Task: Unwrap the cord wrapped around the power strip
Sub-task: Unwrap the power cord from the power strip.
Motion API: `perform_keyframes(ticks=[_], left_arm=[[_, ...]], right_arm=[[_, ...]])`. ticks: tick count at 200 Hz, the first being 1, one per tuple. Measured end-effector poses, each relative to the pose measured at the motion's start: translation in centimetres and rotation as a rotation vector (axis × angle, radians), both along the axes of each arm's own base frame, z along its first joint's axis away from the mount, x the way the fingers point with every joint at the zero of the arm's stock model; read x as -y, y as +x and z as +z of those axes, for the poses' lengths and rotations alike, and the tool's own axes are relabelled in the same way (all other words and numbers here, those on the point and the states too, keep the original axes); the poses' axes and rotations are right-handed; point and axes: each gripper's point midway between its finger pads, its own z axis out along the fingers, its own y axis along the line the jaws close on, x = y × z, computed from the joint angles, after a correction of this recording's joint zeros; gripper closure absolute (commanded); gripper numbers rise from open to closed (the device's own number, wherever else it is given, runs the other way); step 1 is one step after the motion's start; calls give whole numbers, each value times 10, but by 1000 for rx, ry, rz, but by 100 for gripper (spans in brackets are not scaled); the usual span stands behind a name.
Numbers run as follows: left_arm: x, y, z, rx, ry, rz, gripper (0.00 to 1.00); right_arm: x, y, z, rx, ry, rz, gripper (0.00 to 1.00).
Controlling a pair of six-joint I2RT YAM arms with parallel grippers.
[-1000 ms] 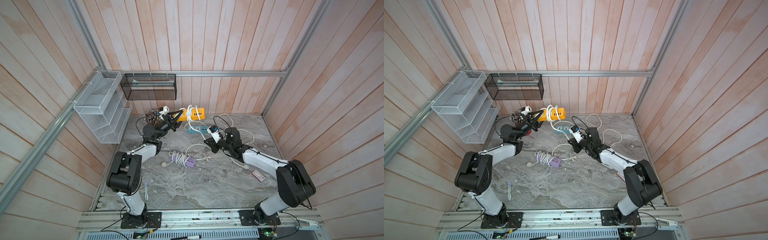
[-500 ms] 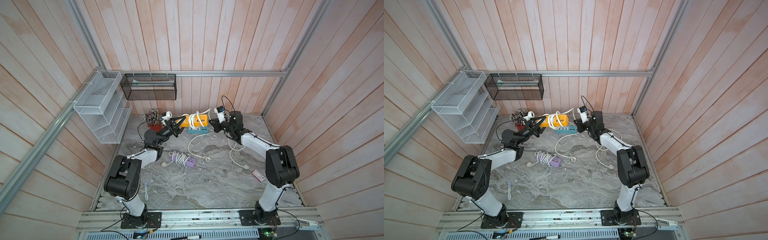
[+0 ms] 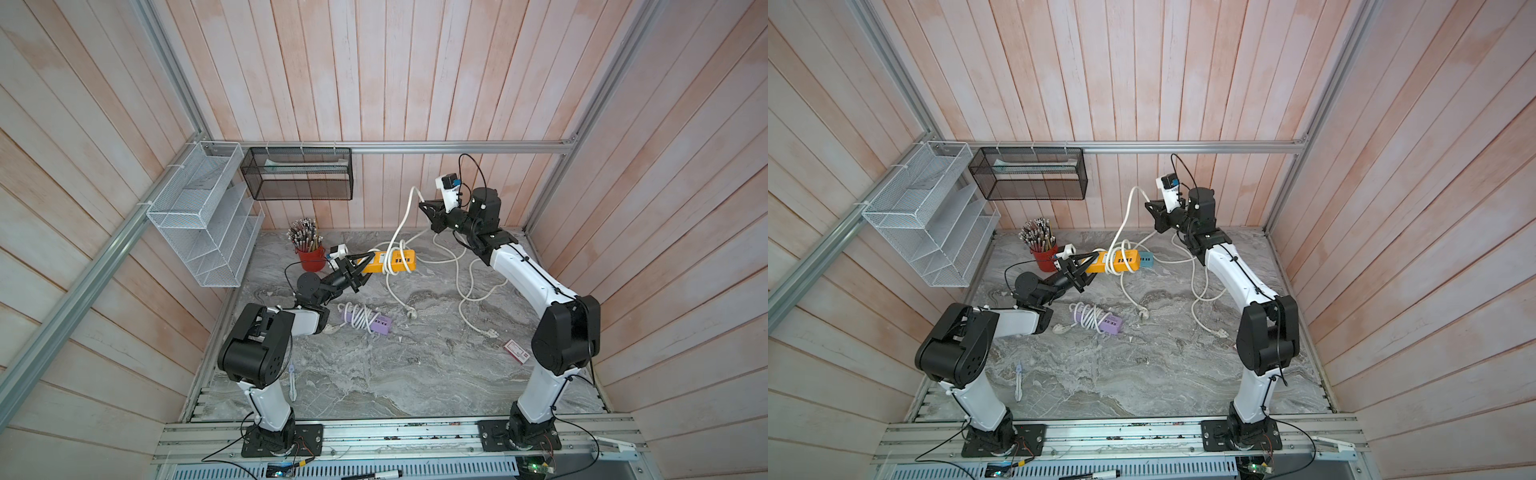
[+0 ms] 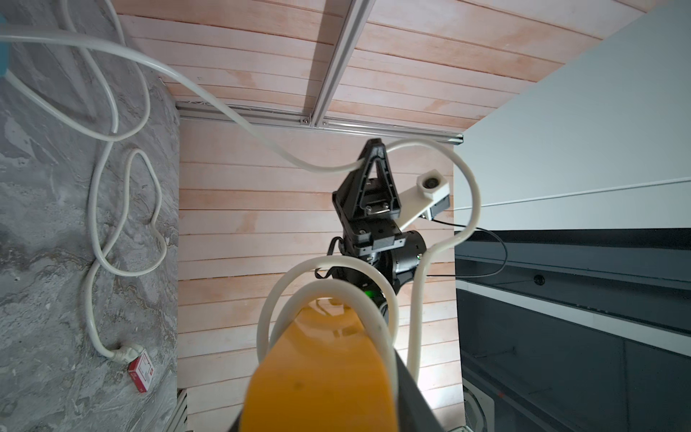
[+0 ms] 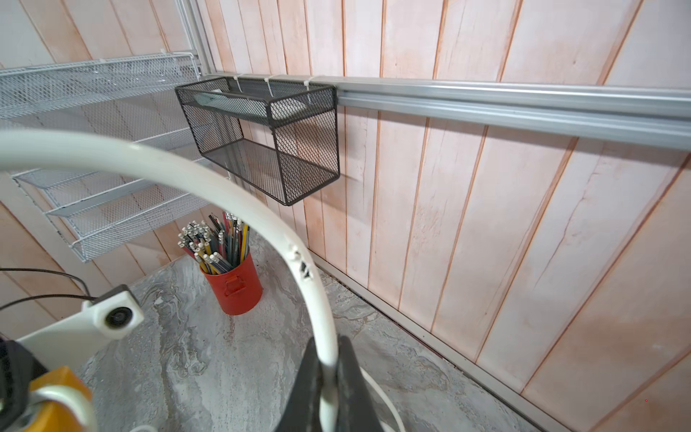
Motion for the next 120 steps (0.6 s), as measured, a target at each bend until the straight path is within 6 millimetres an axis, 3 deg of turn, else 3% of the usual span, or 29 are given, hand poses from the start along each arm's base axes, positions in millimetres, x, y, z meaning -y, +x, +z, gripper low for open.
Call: perform_keyframes(ticks=[39, 74, 94, 120], left_arm=[[3, 13, -16, -21, 5, 2, 100], [1, 33, -6, 14, -9, 21, 100], [-7, 42, 7, 50, -18, 42, 100], [-19, 51, 17, 76, -20, 65, 100]], right_arm=[[-27, -51, 33, 54, -20, 115, 100], [-60, -116, 55, 113, -52, 249, 100], [-62, -143, 44, 101, -78, 287, 100], [-57, -160, 9, 37, -114, 296, 100]])
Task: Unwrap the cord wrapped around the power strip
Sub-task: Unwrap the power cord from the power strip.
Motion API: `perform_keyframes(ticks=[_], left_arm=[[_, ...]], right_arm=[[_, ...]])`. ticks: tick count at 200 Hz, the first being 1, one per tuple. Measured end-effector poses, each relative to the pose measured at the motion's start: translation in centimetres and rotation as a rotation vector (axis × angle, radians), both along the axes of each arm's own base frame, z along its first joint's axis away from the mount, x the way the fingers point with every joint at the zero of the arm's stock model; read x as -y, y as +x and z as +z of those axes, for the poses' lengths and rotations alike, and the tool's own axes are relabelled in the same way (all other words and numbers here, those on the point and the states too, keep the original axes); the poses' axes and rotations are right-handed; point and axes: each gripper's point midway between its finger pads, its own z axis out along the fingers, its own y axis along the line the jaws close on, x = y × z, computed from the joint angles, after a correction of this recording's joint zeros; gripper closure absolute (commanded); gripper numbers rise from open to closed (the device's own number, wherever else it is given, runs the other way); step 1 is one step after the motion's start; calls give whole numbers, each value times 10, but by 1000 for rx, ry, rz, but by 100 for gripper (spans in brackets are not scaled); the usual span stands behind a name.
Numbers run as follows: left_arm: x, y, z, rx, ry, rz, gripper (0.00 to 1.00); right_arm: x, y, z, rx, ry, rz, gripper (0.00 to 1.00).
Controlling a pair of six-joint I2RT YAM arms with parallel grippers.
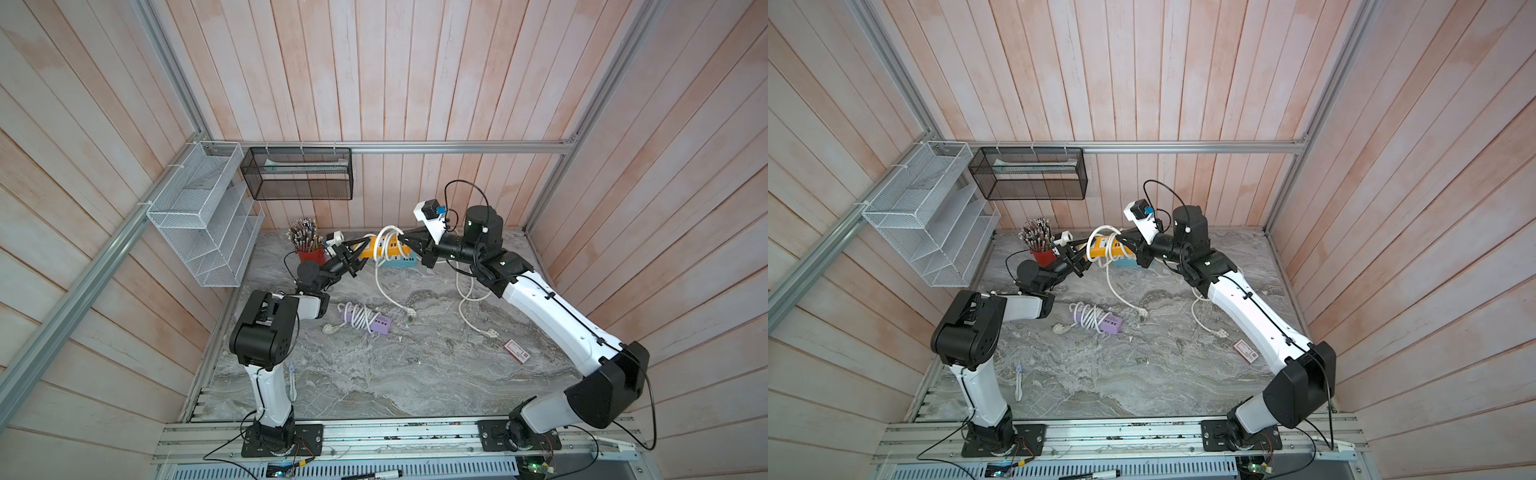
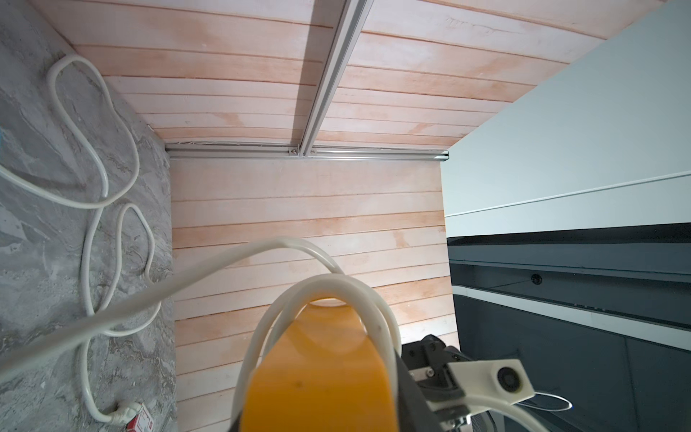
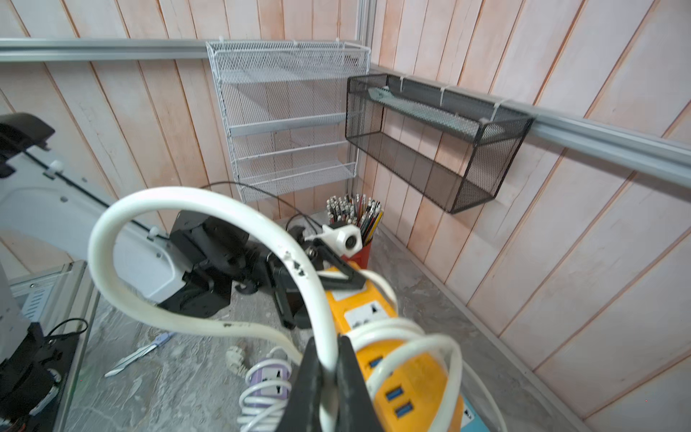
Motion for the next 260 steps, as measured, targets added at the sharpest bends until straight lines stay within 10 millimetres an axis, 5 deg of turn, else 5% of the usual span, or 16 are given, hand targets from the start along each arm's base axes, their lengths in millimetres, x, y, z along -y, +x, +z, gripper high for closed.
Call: perform_keyframes(ticks=[90, 185, 220, 260], left_arm=[[-17, 12, 27, 34, -27, 37, 100], [-28, -15, 86, 154, -51, 46, 100], [-30, -30, 94, 166, -49, 41, 100], [-27, -43, 78, 123, -36, 31, 100]], right_arm=[[23, -19, -126, -269, -122, -51, 100], [77, 56, -203, -480, -52, -262, 100], [100, 98, -198, -485, -2, -350, 100], [109, 151, -146, -382, 71, -397, 100]])
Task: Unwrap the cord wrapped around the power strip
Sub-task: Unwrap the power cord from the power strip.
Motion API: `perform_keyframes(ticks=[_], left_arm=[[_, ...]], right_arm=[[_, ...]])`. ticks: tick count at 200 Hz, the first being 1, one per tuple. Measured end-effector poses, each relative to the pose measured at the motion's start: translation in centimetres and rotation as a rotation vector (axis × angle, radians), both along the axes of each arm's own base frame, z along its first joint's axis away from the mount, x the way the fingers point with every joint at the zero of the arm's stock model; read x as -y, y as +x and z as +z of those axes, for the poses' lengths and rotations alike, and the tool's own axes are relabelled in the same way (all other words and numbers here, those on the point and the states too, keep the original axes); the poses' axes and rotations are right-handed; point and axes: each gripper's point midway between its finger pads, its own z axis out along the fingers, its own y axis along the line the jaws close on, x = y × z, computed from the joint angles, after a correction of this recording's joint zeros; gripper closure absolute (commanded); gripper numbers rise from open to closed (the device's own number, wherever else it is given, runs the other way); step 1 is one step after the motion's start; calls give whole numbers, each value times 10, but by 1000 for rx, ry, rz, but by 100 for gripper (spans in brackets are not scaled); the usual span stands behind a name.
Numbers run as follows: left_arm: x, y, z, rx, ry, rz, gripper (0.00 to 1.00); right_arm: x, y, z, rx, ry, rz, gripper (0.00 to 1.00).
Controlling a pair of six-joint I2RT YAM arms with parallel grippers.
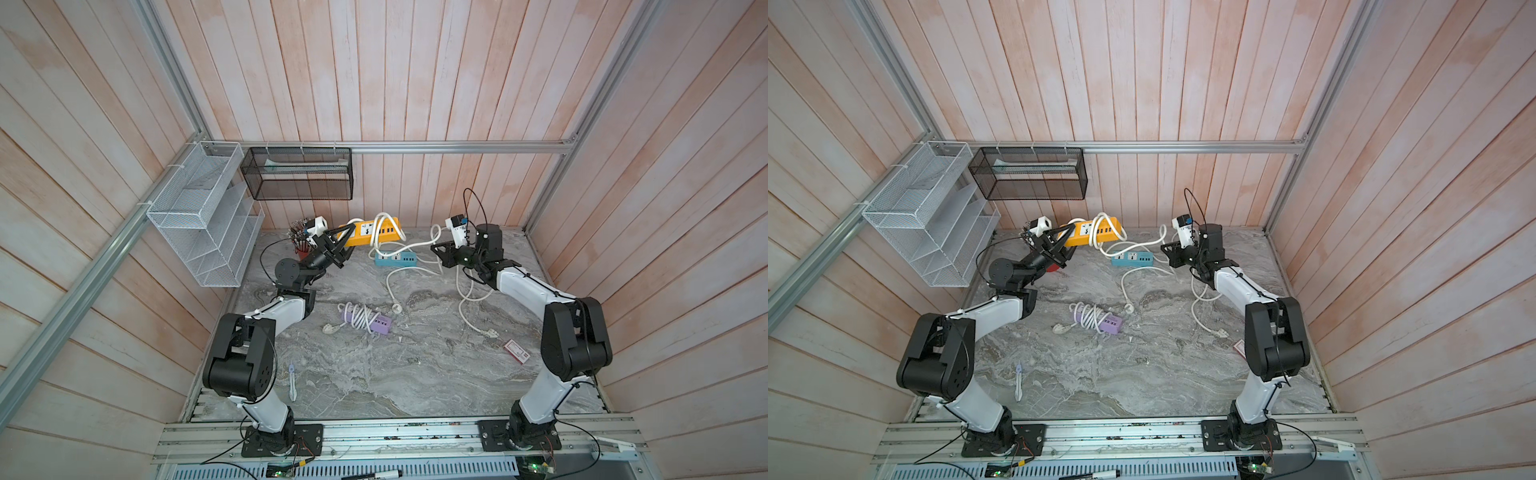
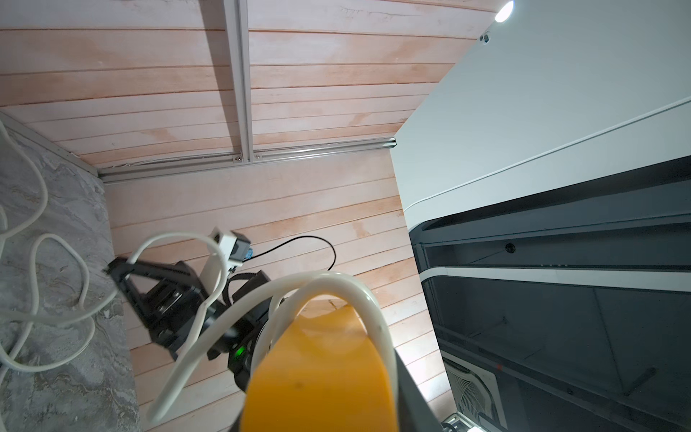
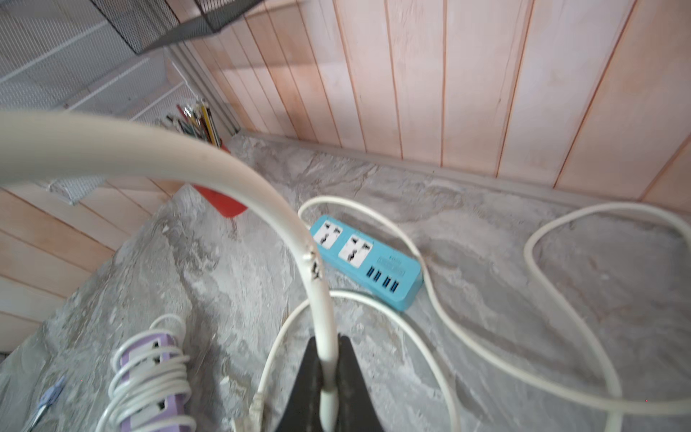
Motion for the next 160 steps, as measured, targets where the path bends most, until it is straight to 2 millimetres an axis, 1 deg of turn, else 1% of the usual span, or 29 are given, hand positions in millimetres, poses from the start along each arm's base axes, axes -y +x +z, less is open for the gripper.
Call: perform_keyframes(ticks=[16, 35, 53, 78, 105, 125, 138, 160], left_arm=[[5, -4, -11, -29, 8, -11, 100], [12, -9, -23, -58, 15, -30, 100], [20, -15, -32, -80, 21, -49, 100], [27, -21, -39, -94, 24, -70, 100], [29, -25, -47, -106, 28, -77, 100], [29, -24, -52, -116, 29, -76, 100], [29, -24, -55, -121, 31, -76, 100], [30, -22, -59, -127, 32, -76, 100]], right_arm=[[-2, 15, 23, 50, 11, -5, 100], [-5, 29, 48, 93, 21, -6, 100], [-7, 37, 69, 127, 28, -6, 100], [-9, 44, 102, 182, 40, -6, 100], [-9, 44, 136, 245, 53, -2, 100], [-11, 40, 156, 282, 59, 11, 100], [-12, 33, 167, 306, 59, 26, 100], [-19, 13, 189, 345, 57, 60, 100]])
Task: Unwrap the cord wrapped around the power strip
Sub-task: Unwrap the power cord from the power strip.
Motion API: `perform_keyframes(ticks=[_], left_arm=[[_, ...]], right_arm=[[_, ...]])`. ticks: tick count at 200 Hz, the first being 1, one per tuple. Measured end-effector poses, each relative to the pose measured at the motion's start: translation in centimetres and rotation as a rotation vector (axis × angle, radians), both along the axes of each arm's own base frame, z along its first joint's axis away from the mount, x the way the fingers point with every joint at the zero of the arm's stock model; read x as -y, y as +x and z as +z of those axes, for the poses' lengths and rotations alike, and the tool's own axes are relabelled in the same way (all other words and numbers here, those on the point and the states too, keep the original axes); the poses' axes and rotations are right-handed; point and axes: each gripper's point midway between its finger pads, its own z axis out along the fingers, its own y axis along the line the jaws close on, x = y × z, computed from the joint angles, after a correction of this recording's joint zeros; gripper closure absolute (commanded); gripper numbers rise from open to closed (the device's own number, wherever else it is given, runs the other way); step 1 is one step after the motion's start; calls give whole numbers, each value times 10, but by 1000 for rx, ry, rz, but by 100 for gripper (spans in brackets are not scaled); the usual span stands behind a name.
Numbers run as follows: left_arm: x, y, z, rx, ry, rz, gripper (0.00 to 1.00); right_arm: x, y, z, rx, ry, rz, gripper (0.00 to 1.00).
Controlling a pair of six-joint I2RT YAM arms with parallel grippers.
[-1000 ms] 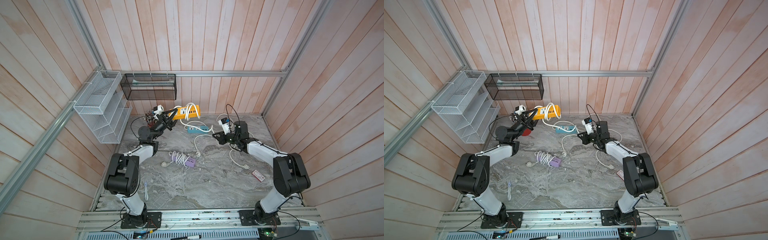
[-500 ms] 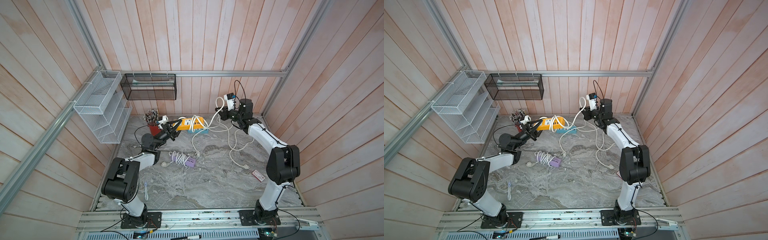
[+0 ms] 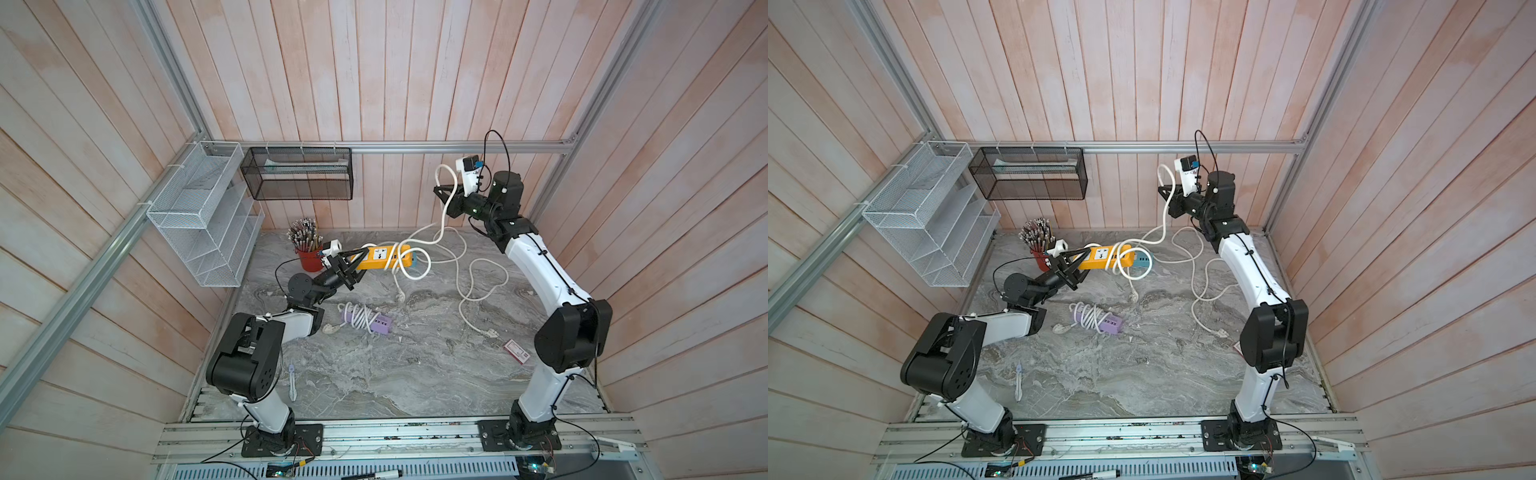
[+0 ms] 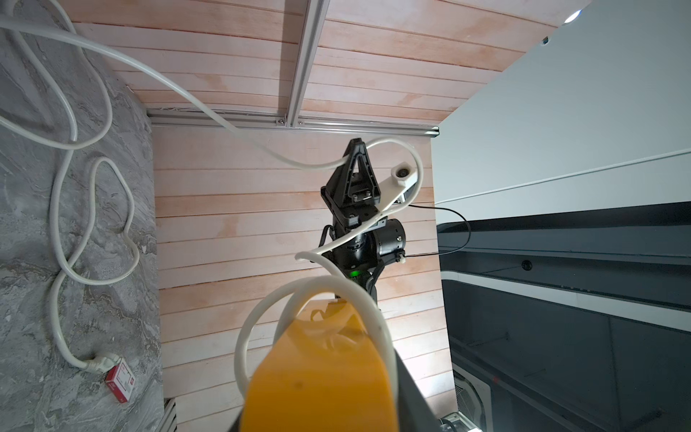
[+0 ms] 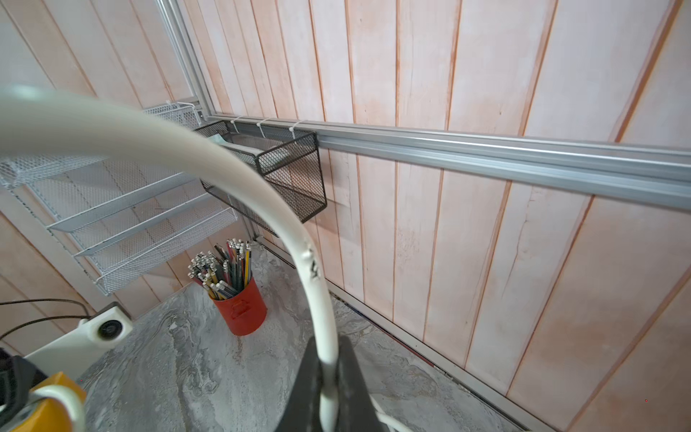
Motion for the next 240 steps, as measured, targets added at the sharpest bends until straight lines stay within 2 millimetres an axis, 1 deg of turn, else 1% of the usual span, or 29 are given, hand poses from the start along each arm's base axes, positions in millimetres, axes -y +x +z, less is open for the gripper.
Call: perform_keyframes(ticks=[38, 69, 89, 107, 116, 132, 150, 168, 183, 199, 221, 240], left_arm=[[2, 2, -7, -10, 2, -2, 100], [1, 7, -14, -25, 6, 3, 100], [-3, 12, -18, -33, 7, 15, 100], [-7, 19, -15, -24, 4, 28, 100], [-9, 22, -11, -13, 1, 34, 100], [-11, 27, 1, 14, -8, 40, 100], [-12, 30, 16, 53, -18, 44, 100], [-12, 32, 25, 79, -24, 44, 100], [-12, 32, 30, 88, -28, 43, 100], [-12, 33, 34, 96, -33, 43, 100], [-17, 36, 39, 105, -36, 53, 100], [-29, 42, 42, 110, -36, 82, 100]], right_arm=[[-10, -46, 52, 120, 5, 66, 100], [-7, -82, 87, 209, 5, 88, 100], [0, -105, 95, 236, -2, 88, 100], [5, -122, 89, 234, -13, 89, 100], [8, -129, 82, 221, -19, 90, 100], [10, -138, 62, 183, -32, 93, 100], [8, -143, 28, 111, -53, 102, 100], [-1, -146, -12, 26, -83, 119, 100], [-7, -146, -45, -50, -110, 123, 100], [-7, -144, -77, -121, -136, 109, 100], [-1, -136, -117, -210, -161, 68, 100], [11, -127, -153, -305, -161, 13, 100]])
